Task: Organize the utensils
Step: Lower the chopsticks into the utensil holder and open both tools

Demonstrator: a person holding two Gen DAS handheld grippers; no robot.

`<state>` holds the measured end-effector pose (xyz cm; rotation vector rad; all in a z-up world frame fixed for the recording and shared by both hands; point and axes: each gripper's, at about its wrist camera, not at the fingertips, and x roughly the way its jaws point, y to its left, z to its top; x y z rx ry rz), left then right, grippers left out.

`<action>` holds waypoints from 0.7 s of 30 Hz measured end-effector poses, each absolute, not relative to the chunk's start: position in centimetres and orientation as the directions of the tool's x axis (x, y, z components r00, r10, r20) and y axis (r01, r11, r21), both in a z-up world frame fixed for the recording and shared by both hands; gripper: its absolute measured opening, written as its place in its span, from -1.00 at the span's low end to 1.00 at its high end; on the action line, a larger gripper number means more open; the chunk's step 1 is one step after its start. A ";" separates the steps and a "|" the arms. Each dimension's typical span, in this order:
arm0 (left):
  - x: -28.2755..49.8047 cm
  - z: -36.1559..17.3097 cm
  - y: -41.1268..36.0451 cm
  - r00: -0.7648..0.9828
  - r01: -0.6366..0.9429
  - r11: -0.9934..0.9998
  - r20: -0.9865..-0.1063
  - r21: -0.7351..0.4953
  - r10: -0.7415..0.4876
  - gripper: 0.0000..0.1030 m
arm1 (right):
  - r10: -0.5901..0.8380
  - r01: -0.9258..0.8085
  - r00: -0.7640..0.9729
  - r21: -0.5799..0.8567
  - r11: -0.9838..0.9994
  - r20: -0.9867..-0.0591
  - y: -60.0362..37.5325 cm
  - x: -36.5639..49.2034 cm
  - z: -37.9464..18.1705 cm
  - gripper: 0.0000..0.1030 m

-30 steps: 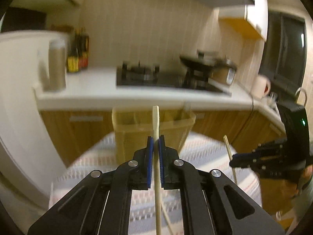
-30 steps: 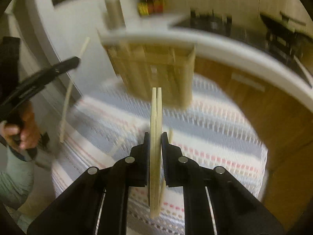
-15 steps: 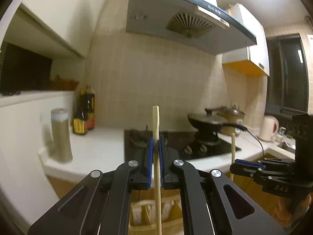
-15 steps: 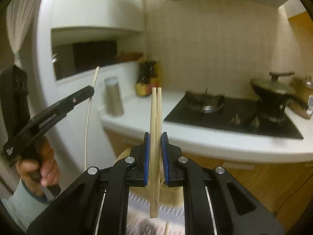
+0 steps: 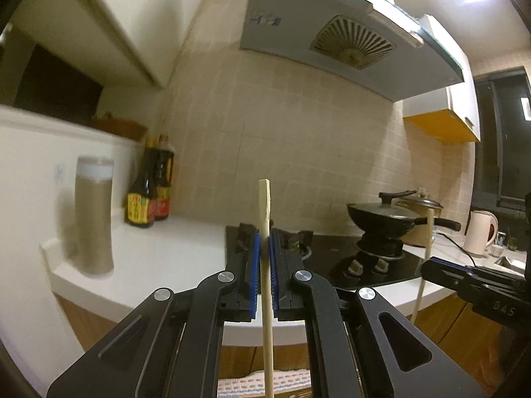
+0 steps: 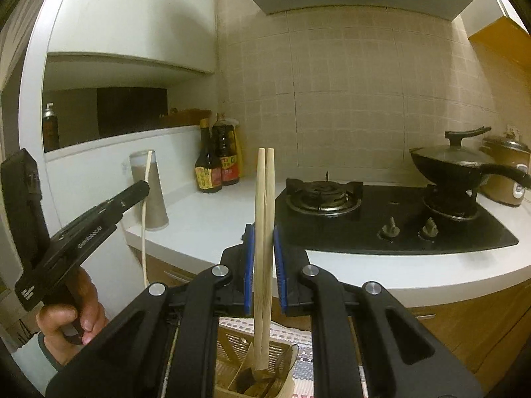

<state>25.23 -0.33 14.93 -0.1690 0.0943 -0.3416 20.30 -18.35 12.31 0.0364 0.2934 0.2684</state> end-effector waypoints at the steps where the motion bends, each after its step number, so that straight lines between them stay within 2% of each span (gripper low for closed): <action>1: 25.6 14.3 -0.2 0.938 0.322 0.928 -0.068 -0.186 -0.339 -0.93 | 0.261 -0.251 0.925 0.070 0.965 -0.276 -18.2 20.3 11.9 -0.81; 12: 26.7 10.4 0.5 0.919 0.362 0.910 -0.089 -0.201 -0.385 -0.91 | 0.250 -0.250 0.928 0.035 0.968 -0.278 -17.2 20.8 8.3 -0.80; 17: 25.8 9.9 0.7 0.898 0.400 0.896 -0.111 -0.194 -0.425 -0.86 | 0.282 -0.267 0.908 0.090 0.959 -0.310 -17.9 20.3 7.6 -0.78; 18: 25.5 9.9 0.9 0.891 0.412 0.890 -0.118 -0.195 -0.438 -0.76 | 0.290 -0.272 0.902 0.101 0.957 -0.319 -18.1 20.1 7.5 -0.71; 20: 24.9 10.0 1.2 0.874 0.439 0.875 -0.128 -0.205 -0.469 -0.59 | 0.297 -0.276 0.893 0.110 0.955 -0.338 -18.5 19.5 7.3 -0.40; 21: 24.6 10.0 1.4 0.870 0.444 0.871 -0.132 -0.209 -0.475 -0.50 | 0.281 -0.260 0.898 0.107 0.960 -0.340 -18.7 19.0 7.3 -0.05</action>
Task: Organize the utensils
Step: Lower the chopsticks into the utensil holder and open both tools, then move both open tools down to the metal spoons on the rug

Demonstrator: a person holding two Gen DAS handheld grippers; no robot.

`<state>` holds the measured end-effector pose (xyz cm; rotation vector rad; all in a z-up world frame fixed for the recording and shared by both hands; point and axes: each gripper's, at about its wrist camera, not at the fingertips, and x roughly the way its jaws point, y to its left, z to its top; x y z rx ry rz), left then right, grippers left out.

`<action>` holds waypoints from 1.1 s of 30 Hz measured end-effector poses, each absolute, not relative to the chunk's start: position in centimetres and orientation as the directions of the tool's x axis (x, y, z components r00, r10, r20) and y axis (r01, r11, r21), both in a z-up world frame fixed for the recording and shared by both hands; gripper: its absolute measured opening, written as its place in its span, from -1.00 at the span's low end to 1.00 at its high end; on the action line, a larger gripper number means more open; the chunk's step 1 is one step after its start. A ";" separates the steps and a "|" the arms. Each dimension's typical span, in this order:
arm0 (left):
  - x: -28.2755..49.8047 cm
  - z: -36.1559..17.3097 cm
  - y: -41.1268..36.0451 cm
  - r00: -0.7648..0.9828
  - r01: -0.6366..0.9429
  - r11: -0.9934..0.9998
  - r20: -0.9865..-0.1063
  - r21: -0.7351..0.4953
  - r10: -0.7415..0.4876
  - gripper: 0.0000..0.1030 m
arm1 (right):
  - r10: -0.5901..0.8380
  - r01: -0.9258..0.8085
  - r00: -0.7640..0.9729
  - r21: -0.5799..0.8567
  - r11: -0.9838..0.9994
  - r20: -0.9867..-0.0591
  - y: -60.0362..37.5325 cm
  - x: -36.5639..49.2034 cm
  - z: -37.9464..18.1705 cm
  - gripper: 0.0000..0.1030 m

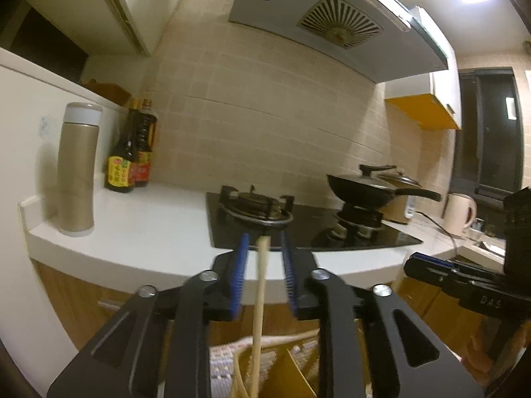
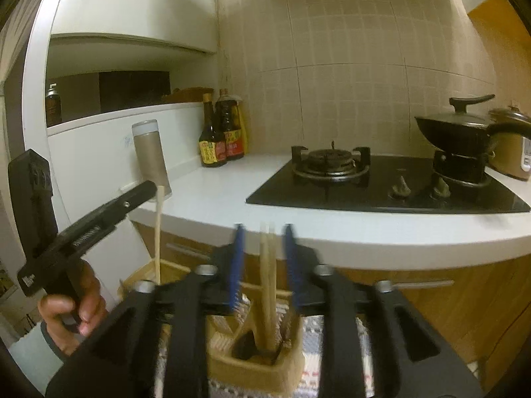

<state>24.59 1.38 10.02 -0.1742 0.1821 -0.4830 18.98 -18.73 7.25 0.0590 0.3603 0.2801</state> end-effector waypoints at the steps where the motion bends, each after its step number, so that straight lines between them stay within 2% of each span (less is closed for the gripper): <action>1: 24.2 10.1 1.7 0.868 0.445 0.869 -0.136 -0.215 -0.478 -0.39 | 0.266 -0.245 0.904 0.104 0.964 -0.335 -19.0 18.5 7.3 0.06; 3: 23.3 10.3 2.3 0.865 0.443 0.865 -0.141 -0.235 -0.481 -0.26 | 0.253 -0.231 0.910 0.103 0.967 -0.328 -19.5 17.1 7.5 0.09; 6: 21.7 10.9 3.1 0.847 0.464 0.846 -0.148 -0.265 -0.511 -0.17 | 0.240 -0.221 0.906 0.094 0.971 -0.348 -20.2 15.5 7.9 0.09; 12: 17.3 12.6 3.3 0.835 0.484 0.841 -0.160 -0.241 -0.527 -0.10 | 0.216 -0.205 0.898 0.068 0.976 -0.382 -21.1 12.2 8.7 0.09; 16: 15.0 13.3 2.4 0.825 0.489 0.849 -0.211 -0.201 -0.524 -0.05 | 0.215 -0.210 0.854 0.063 0.976 -0.475 -21.3 11.4 8.5 0.09; 20: 13.6 12.7 0.9 0.800 0.486 0.860 -0.316 -0.158 -0.510 -0.05 | 0.215 -0.221 0.772 0.065 0.973 -0.598 -21.2 11.2 7.0 0.09; 25: 13.5 9.1 -1.4 0.702 0.475 0.868 -0.531 -0.146 -0.474 -0.05 | 0.231 -0.242 0.565 0.109 0.964 -0.792 -20.6 12.1 2.4 0.07; 26: 13.7 8.1 -1.8 0.669 0.474 0.867 -0.578 -0.151 -0.466 -0.06 | 0.244 -0.248 0.522 0.129 0.960 -0.817 -20.5 12.2 1.4 0.03; 28: 14.3 5.3 -2.6 0.569 0.470 0.864 -0.685 -0.182 -0.454 -0.09 | 0.281 -0.257 0.422 0.183 0.949 -0.862 -20.5 12.4 -0.8 -0.23; 30: 14.6 3.0 -3.1 0.475 0.478 0.849 -0.746 -0.228 -0.468 -0.14 | 0.319 -0.265 0.320 0.239 0.934 -0.892 -20.3 12.1 -3.1 -0.30; 33: 14.8 0.4 -3.9 0.363 0.486 0.823 -0.789 -0.293 -0.495 -0.20 | 0.328 -0.282 0.245 0.257 0.924 -0.912 -19.8 11.5 -5.2 -0.37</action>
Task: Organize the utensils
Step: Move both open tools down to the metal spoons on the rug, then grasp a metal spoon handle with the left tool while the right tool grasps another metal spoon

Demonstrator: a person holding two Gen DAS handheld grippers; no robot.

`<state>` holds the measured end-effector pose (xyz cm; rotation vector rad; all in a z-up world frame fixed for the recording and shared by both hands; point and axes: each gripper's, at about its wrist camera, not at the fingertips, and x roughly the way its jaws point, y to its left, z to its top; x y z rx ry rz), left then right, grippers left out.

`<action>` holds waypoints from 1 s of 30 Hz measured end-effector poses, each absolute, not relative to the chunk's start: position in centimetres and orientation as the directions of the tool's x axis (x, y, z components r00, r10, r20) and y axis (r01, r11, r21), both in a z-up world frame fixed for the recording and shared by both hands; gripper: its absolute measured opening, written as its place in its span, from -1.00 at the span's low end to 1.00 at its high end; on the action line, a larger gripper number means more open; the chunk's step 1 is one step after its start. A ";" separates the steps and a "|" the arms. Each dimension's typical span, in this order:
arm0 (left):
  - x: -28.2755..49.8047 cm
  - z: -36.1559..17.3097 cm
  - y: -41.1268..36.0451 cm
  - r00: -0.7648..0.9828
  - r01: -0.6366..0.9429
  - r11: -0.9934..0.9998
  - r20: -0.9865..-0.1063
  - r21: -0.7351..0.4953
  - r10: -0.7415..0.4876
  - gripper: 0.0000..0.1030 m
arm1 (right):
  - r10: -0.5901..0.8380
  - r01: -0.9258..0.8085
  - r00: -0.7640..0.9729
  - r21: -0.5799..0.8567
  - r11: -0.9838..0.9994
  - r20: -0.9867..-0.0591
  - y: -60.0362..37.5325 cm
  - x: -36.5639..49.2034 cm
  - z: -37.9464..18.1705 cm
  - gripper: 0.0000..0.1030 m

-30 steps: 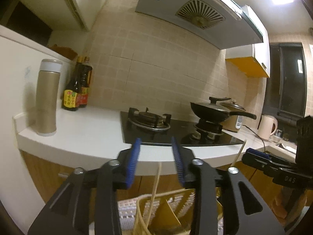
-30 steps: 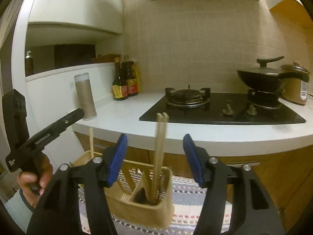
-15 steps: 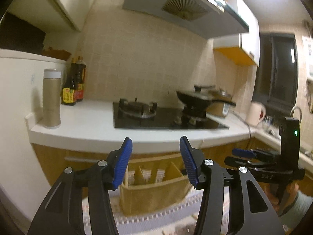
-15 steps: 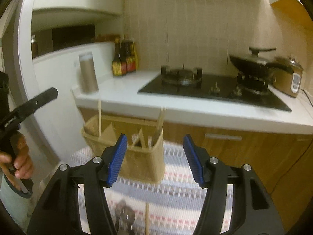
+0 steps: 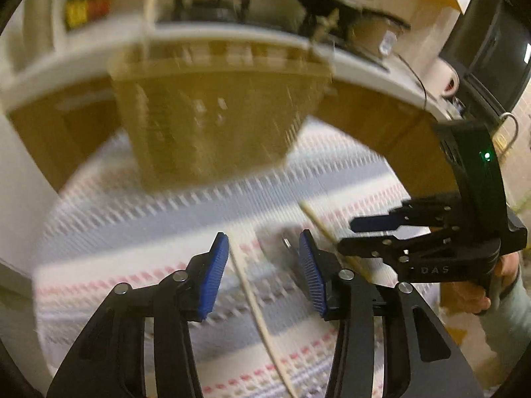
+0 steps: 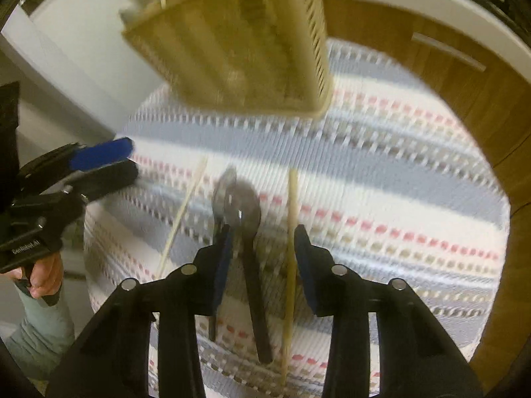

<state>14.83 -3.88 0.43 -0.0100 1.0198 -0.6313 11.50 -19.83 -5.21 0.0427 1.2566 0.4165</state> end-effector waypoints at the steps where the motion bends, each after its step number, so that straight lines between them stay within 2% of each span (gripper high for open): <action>1: 14.8 -0.1 -4.1 0.345 0.483 0.820 -0.795 -0.306 -0.500 -0.21 | 0.326 -0.294 0.239 0.252 0.922 -0.915 -19.6 11.2 -5.5 -0.40; 4: 15.0 -1.9 -4.7 0.275 0.471 0.805 -0.808 -0.360 -0.522 -0.35 | 0.331 -0.347 0.231 0.240 0.907 -0.915 -18.6 10.1 -5.9 -0.52; 10: 14.6 -4.1 -6.7 0.222 0.465 0.808 -0.836 -0.361 -0.502 -0.36 | 0.278 -0.429 0.261 0.147 0.891 -0.925 -16.3 8.8 -7.1 -0.60; 17: 14.3 -5.0 -8.8 0.231 0.456 0.841 -0.874 -0.292 -0.429 -0.31 | 0.237 -0.447 0.294 0.086 0.890 -0.926 -15.8 7.8 -8.6 -0.63; 19: 14.1 -5.1 -9.4 0.247 0.461 0.851 -0.885 -0.252 -0.395 -0.22 | 0.223 -0.444 0.309 0.067 0.893 -0.925 -15.7 7.3 -8.7 -0.79; 21: 13.8 -5.2 -10.1 0.273 0.470 0.858 -0.890 -0.207 -0.364 -0.21 | 0.209 -0.436 0.331 0.047 0.899 -0.920 -16.1 6.7 -8.8 -0.81; 26: 13.1 -5.8 -11.7 0.299 0.492 0.861 -0.903 -0.130 -0.308 -0.20 | 0.259 -0.378 0.333 0.123 0.917 -0.907 -18.4 4.9 -8.7 -0.81; 27: 13.0 -5.9 -12.0 0.303 0.498 0.859 -0.904 -0.119 -0.300 -0.27 | 0.263 -0.364 0.331 0.134 0.922 -0.906 -18.7 4.8 -8.7 -0.81; 28: 12.8 -5.9 -12.3 0.303 0.507 0.854 -0.905 -0.114 -0.300 -0.53 | 0.267 -0.353 0.329 0.144 0.924 -0.906 -19.1 4.7 -8.7 -0.81; 29: 12.5 -5.9 -12.5 0.307 0.514 0.852 -0.907 -0.098 -0.290 -0.65 | 0.268 -0.338 0.326 0.154 0.929 -0.907 -19.5 4.6 -8.6 -0.81; 30: 12.4 -5.9 -12.6 0.317 0.516 0.852 -0.905 -0.086 -0.284 -0.67 | 0.279 -0.325 0.318 0.172 0.930 -0.906 -19.8 4.5 -8.6 -0.81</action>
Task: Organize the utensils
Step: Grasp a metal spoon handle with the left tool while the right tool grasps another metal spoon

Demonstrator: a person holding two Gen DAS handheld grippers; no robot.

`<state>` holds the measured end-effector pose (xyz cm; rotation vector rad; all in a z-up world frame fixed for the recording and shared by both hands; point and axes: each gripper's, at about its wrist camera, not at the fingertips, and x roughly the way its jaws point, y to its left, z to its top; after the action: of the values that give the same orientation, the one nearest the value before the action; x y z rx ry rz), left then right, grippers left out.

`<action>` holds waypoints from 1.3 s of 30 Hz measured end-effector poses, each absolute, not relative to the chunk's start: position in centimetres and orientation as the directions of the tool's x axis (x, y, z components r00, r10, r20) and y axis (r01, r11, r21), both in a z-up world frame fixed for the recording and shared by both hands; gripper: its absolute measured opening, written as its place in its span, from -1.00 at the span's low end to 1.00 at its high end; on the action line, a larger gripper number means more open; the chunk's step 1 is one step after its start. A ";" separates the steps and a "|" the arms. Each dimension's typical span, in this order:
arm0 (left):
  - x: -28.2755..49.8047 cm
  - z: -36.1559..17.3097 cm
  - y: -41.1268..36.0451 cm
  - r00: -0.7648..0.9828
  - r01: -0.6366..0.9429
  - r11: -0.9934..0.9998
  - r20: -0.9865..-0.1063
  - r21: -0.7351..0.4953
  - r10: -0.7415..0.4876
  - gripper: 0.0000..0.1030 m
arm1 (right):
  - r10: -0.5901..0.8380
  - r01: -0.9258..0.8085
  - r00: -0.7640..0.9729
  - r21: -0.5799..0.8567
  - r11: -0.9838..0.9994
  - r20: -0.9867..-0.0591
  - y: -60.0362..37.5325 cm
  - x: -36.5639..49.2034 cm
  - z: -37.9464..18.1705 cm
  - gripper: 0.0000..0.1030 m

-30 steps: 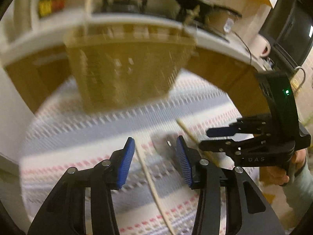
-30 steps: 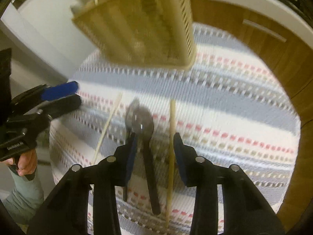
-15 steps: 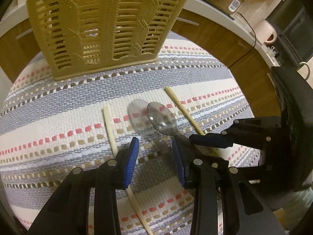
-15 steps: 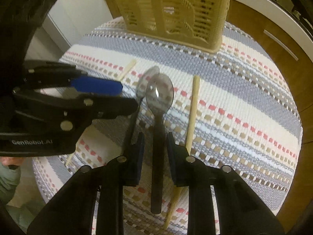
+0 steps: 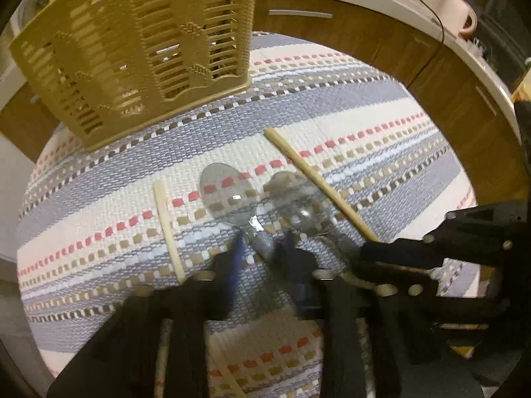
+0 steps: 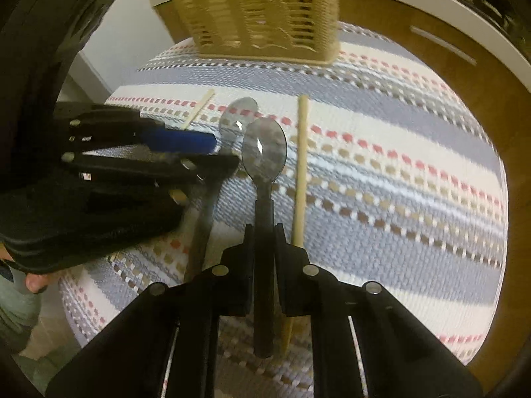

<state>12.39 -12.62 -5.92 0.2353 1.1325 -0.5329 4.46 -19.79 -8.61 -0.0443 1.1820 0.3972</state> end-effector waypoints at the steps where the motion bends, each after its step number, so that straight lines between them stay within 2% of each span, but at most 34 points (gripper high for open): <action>1: 12.2 -6.0 -12.5 0.319 0.517 0.850 -0.901 -0.095 -0.295 -0.71 | 0.287 -0.319 0.313 0.184 0.930 -0.905 -19.9 4.4 -8.6 -0.81; 4: 11.9 -6.2 -10.9 0.287 0.504 0.837 -0.872 -0.214 -0.396 -0.90 | 0.306 -0.302 0.303 0.213 0.929 -0.903 -20.5 3.5 -8.5 -0.81; 7: 11.6 -6.5 -8.8 0.208 0.488 0.783 -0.820 -0.385 -0.533 -0.95 | 0.320 -0.281 0.298 0.238 0.930 -0.899 -21.1 2.9 -8.4 -0.81; 11: 11.4 -7.4 -7.3 0.190 0.467 0.779 -0.813 -0.417 -0.550 -0.95 | 0.288 -0.258 0.320 0.209 0.943 -0.903 -21.6 2.2 -8.3 -0.81; 15: 10.6 -6.8 -6.8 0.206 0.488 0.791 -0.832 -0.370 -0.516 -0.95 | 0.267 -0.245 0.323 0.192 0.950 -0.908 -21.4 1.8 -8.2 -0.81; 16: 10.5 -6.5 -7.0 0.219 0.489 0.795 -0.833 -0.358 -0.509 -0.90 | 0.264 -0.244 0.322 0.190 0.951 -0.909 -21.4 1.7 -8.1 -0.81; 17: 10.5 -6.4 -7.1 0.232 0.490 0.799 -0.832 -0.348 -0.505 -0.65 | 0.262 -0.242 0.323 0.188 0.952 -0.909 -21.5 1.5 -8.1 -0.81; 18: 10.6 -6.1 -7.5 0.243 0.490 0.803 -0.832 -0.338 -0.499 -0.30 | 0.261 -0.240 0.324 0.187 0.953 -0.909 -21.5 1.5 -8.1 -0.81; 19: 10.8 -5.9 -7.7 0.250 0.491 0.807 -0.834 -0.328 -0.491 -0.20 | 0.262 -0.238 0.324 0.190 0.952 -0.909 -21.6 1.4 -8.1 -0.81; 21: 11.2 -6.0 -8.8 0.239 0.497 0.816 -0.858 -0.294 -0.455 -0.20 | 0.262 -0.232 0.322 0.192 0.954 -0.910 -21.4 1.4 -7.9 -0.81; 24: 11.6 -6.3 -10.9 0.233 0.508 0.836 -0.902 -0.207 -0.365 -0.25 | 0.247 -0.233 0.323 0.176 0.956 -0.914 -21.9 1.6 -7.7 -0.81; 29: 11.7 -6.3 -13.8 0.245 0.558 0.829 -0.948 -0.033 -0.203 -0.49 | 0.205 -0.238 0.308 0.133 0.962 -0.929 -22.6 1.5 -7.3 -0.81; 31: 11.7 -6.4 -14.2 0.256 0.570 0.822 -0.950 0.001 -0.177 -0.63 | 0.204 -0.234 0.280 0.139 0.962 -0.938 -22.9 1.4 -7.4 -0.81; 34: 11.5 -6.2 -13.5 0.237 0.572 0.819 -0.950 -0.031 -0.202 -0.74 | 0.216 -0.234 0.256 0.157 0.959 -0.942 -23.2 1.3 -7.3 -0.81; 39: 11.0 -6.1 -12.3 0.203 0.576 0.813 -0.946 -0.092 -0.251 -0.76 | 0.224 -0.230 0.221 0.172 0.958 -0.949 -22.9 2.8 -7.3 -0.79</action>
<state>10.96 -12.27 -6.08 0.3097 1.2397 -0.5894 2.78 -22.91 -7.27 -0.0054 1.3113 0.3137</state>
